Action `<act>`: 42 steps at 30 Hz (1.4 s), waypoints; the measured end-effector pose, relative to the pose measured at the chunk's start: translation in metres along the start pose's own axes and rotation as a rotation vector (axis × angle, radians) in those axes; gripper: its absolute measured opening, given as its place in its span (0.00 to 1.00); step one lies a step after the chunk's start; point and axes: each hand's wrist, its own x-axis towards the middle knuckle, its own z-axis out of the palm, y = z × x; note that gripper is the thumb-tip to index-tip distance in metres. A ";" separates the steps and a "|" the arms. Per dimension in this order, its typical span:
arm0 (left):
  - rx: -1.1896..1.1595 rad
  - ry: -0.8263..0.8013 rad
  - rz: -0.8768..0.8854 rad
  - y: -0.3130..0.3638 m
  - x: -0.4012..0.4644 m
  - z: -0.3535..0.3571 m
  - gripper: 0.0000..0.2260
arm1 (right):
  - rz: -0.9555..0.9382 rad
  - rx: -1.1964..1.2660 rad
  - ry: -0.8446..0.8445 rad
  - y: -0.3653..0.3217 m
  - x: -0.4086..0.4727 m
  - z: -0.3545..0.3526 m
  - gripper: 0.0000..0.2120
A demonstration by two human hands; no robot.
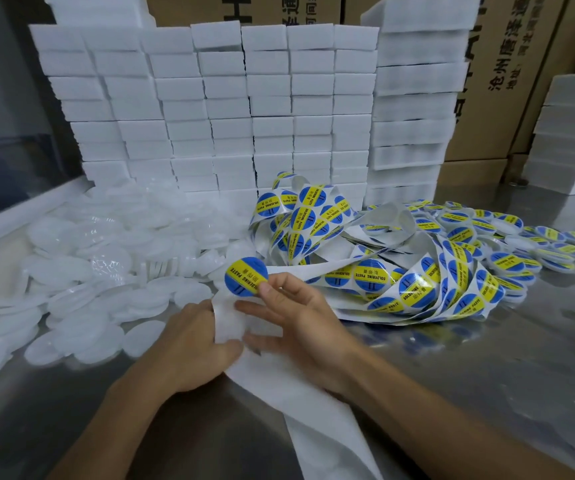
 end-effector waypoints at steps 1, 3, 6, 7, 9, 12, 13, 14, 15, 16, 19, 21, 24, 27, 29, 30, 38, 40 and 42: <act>-0.039 -0.025 -0.073 -0.002 -0.001 -0.003 0.08 | 0.012 -0.005 0.026 -0.001 0.001 -0.004 0.04; -0.056 -0.079 -0.131 -0.012 0.000 -0.007 0.14 | 0.031 -0.011 0.064 -0.004 0.003 -0.011 0.04; -0.042 -0.119 -0.120 -0.014 -0.003 -0.012 0.22 | 0.032 -0.041 0.082 -0.008 0.006 -0.019 0.02; -0.045 -0.109 -0.120 -0.013 -0.003 -0.012 0.23 | 0.026 -0.053 0.080 -0.007 0.007 -0.020 0.04; 0.007 -0.033 -0.113 -0.013 -0.003 -0.012 0.20 | -0.006 -0.065 0.079 -0.006 0.009 -0.021 0.10; 0.034 0.051 -0.082 -0.014 -0.002 -0.011 0.16 | -0.105 -0.153 0.123 -0.005 0.010 -0.022 0.16; 0.015 0.062 -0.090 -0.015 -0.002 -0.012 0.17 | -0.137 -0.190 0.142 -0.005 0.011 -0.022 0.16; -0.002 0.074 -0.110 -0.015 -0.002 -0.013 0.19 | -0.161 -0.228 0.160 -0.005 0.010 -0.023 0.15; -0.013 0.092 -0.138 -0.015 -0.003 -0.015 0.20 | -0.176 -0.263 0.174 -0.005 0.010 -0.024 0.15; -0.024 0.114 -0.167 -0.016 -0.003 -0.017 0.21 | -0.184 -0.286 0.183 -0.006 0.010 -0.025 0.14; -0.093 0.256 -0.196 -0.016 -0.004 -0.020 0.19 | -0.203 -0.320 0.213 -0.006 0.012 -0.031 0.15; -0.183 0.413 -0.182 -0.015 -0.002 -0.022 0.15 | -0.210 -0.355 0.221 -0.007 0.012 -0.033 0.16; -0.326 0.559 -0.190 -0.008 -0.002 -0.026 0.13 | -0.235 -0.419 0.220 -0.008 0.012 -0.033 0.17; -0.356 0.713 -0.171 -0.002 -0.005 -0.029 0.09 | -0.269 -0.446 0.222 -0.007 0.010 -0.033 0.18; -0.350 0.831 -0.055 0.007 -0.010 -0.032 0.03 | -0.272 -0.469 0.223 -0.007 0.009 -0.032 0.18; -0.348 0.872 0.022 0.013 -0.012 -0.032 0.04 | -0.269 -0.481 0.223 -0.007 0.008 -0.032 0.17; -1.272 0.365 -0.002 0.064 -0.005 0.005 0.12 | -0.239 -0.415 0.179 -0.004 0.012 -0.033 0.12; -1.339 0.290 -0.084 0.062 -0.004 0.012 0.12 | -0.235 -0.393 0.159 -0.006 0.013 -0.034 0.10; -1.381 0.262 -0.155 0.057 -0.002 0.016 0.09 | -0.230 -0.404 0.164 -0.008 0.012 -0.033 0.10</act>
